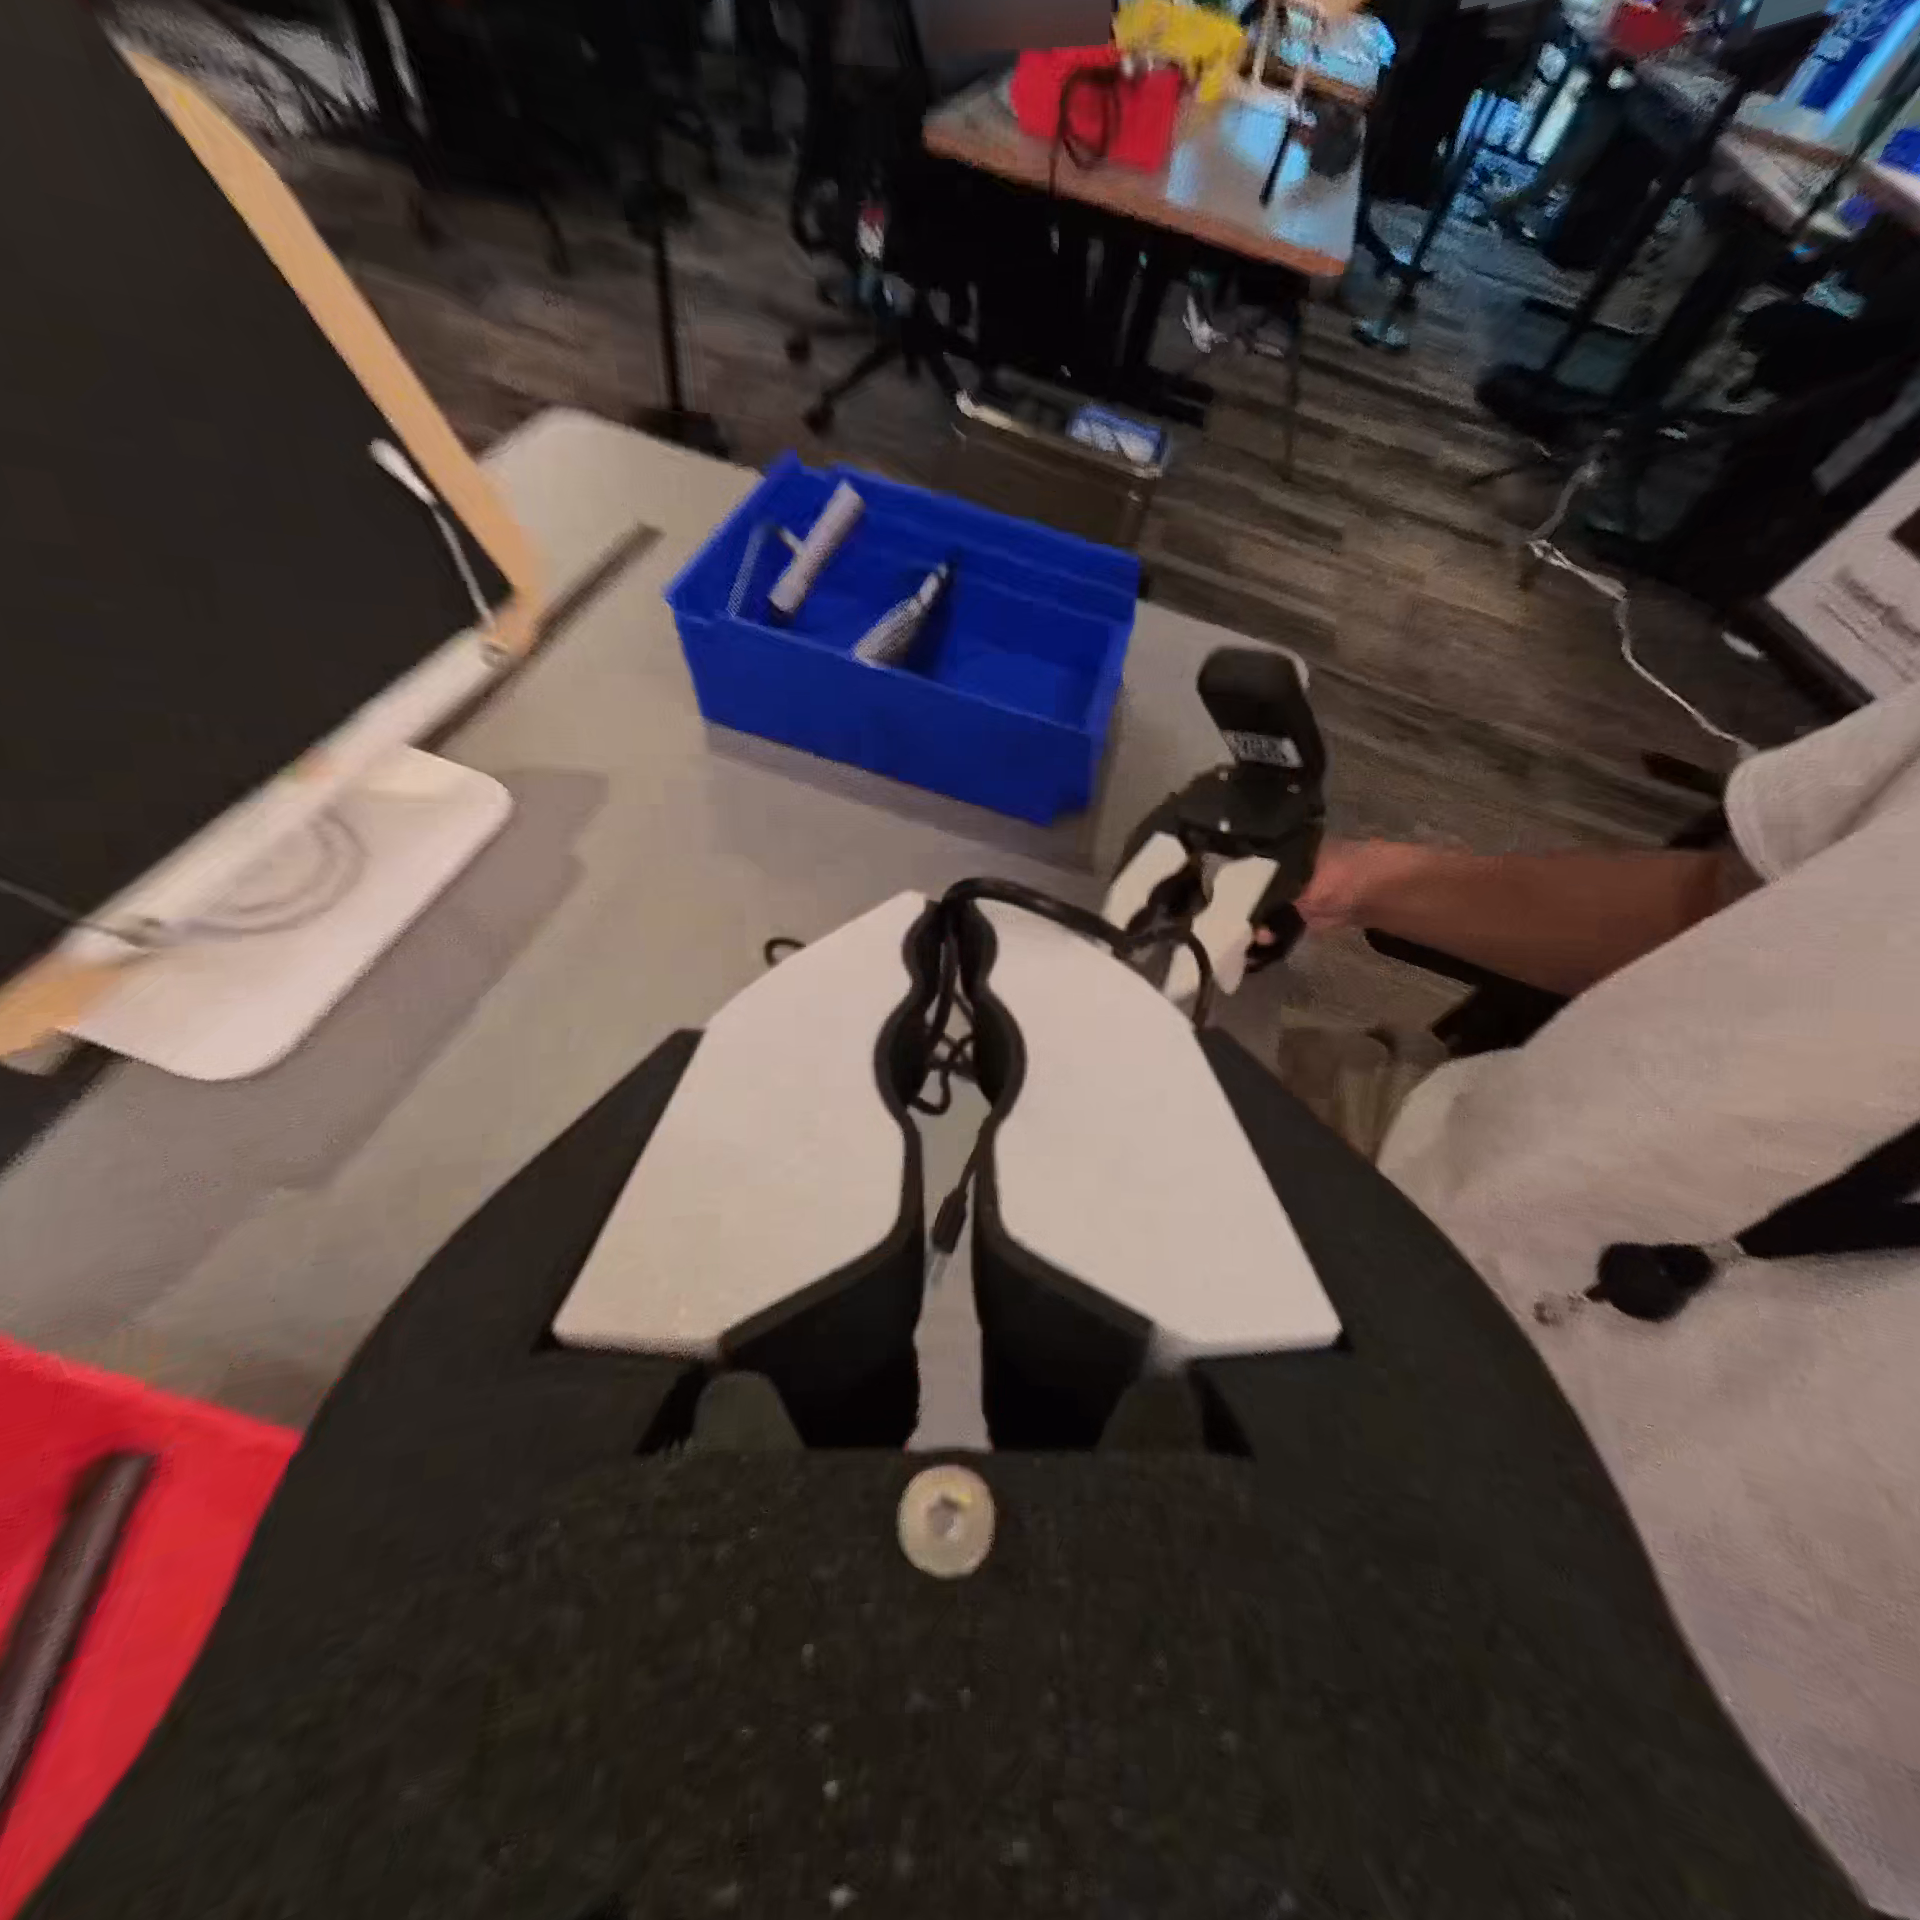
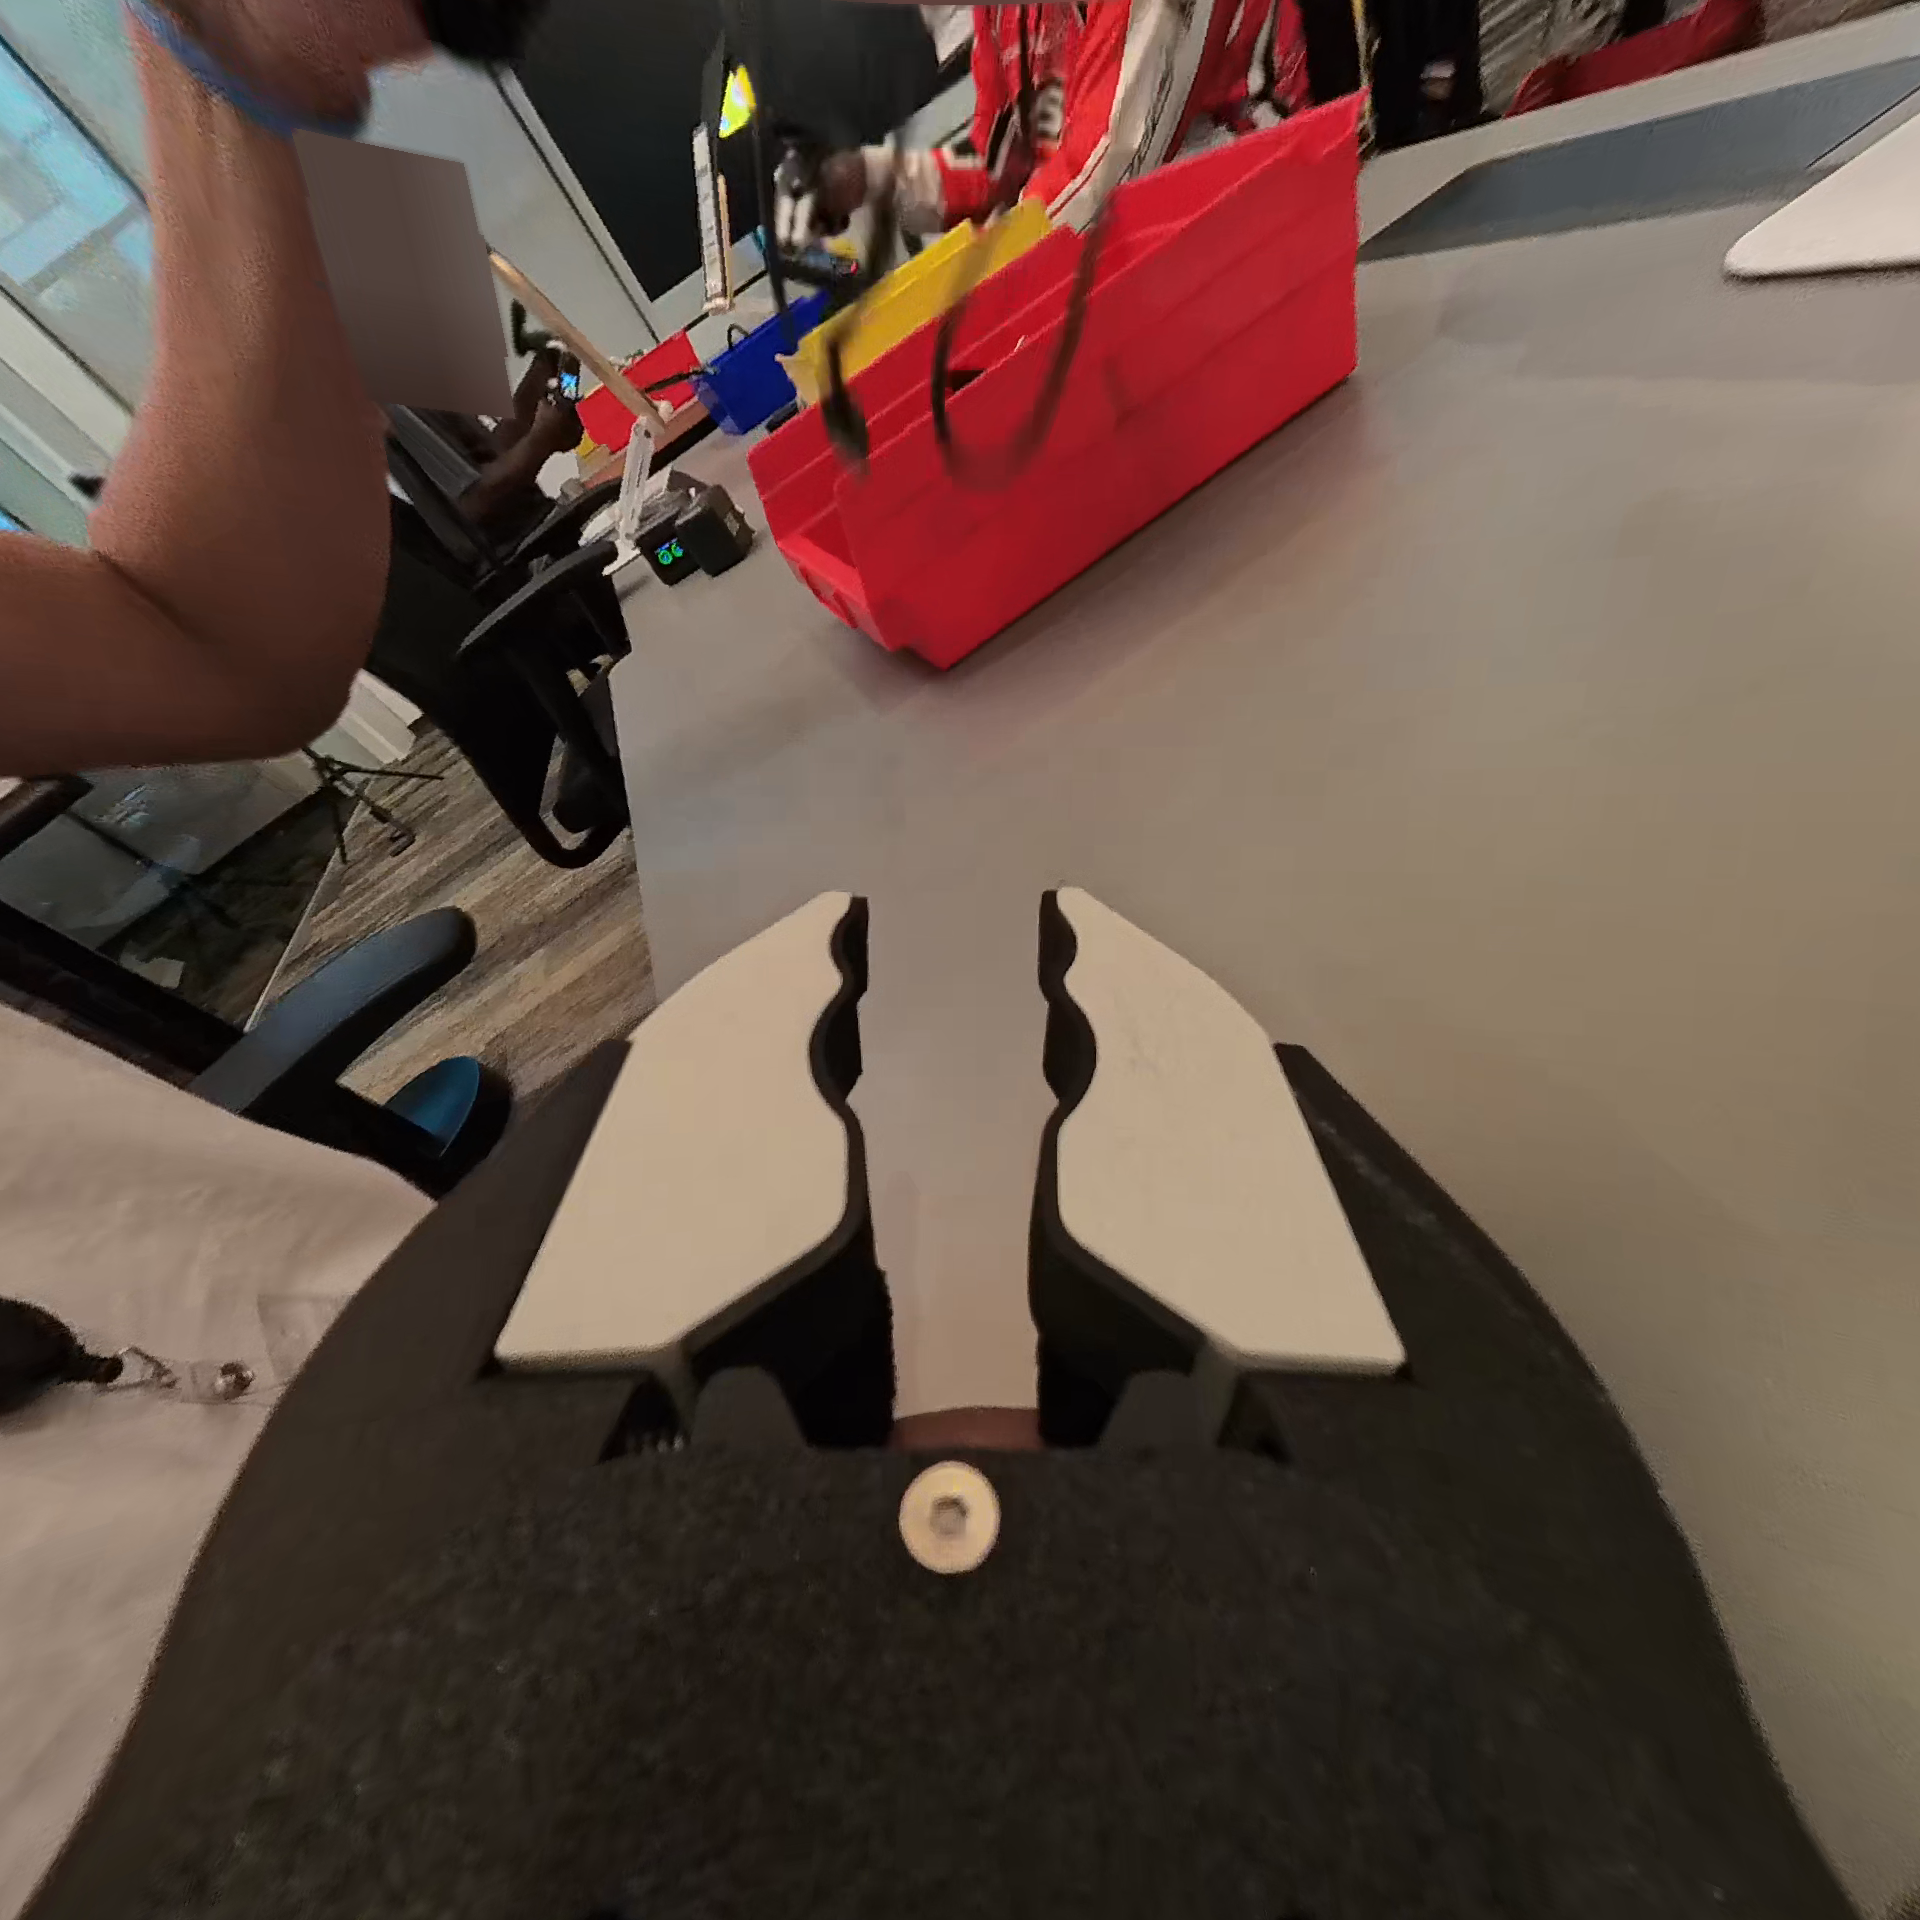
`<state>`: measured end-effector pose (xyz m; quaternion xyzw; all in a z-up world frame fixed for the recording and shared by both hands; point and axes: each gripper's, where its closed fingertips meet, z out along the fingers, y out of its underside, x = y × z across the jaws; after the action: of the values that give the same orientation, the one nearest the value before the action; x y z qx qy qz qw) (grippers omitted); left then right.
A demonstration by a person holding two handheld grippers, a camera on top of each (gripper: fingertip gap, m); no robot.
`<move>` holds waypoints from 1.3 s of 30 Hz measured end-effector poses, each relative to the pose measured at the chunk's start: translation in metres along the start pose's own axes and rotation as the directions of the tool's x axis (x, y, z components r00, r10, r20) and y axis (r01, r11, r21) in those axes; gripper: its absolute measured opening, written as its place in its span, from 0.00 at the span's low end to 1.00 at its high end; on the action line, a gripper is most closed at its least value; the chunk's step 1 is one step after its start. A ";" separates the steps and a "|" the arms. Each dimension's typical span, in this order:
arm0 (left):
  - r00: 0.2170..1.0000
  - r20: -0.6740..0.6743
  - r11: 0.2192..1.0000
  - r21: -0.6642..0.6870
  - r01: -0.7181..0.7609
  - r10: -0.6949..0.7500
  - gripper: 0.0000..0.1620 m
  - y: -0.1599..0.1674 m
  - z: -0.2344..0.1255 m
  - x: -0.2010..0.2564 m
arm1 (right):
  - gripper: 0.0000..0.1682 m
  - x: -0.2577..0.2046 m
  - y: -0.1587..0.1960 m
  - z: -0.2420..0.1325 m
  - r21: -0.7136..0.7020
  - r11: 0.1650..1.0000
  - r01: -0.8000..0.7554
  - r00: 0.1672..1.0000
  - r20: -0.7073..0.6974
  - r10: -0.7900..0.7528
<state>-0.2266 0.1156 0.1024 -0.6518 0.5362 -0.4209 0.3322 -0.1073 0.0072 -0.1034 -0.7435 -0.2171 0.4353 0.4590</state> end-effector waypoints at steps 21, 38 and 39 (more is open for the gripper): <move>0.998 0.028 0.998 0.036 0.053 -0.054 0.14 0.110 0.145 0.023 | 0.16 0.044 -0.047 -0.066 0.327 0.945 0.008 0.974 -0.216 0.066; 0.946 0.308 0.986 0.160 0.055 -0.103 0.05 0.224 0.072 0.082 | 0.16 0.027 -0.015 -0.019 0.115 0.993 0.034 0.984 -0.178 -0.013; 0.942 0.303 0.977 0.196 0.087 -0.145 0.04 0.220 0.068 0.079 | 0.16 0.025 -0.013 -0.018 0.104 0.994 0.038 0.984 -0.175 -0.019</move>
<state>-0.2517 -0.0081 -0.1057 -0.7084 0.3966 -0.3770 0.4458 -0.0780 0.0226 -0.0997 -0.7497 -0.1631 0.3732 0.5216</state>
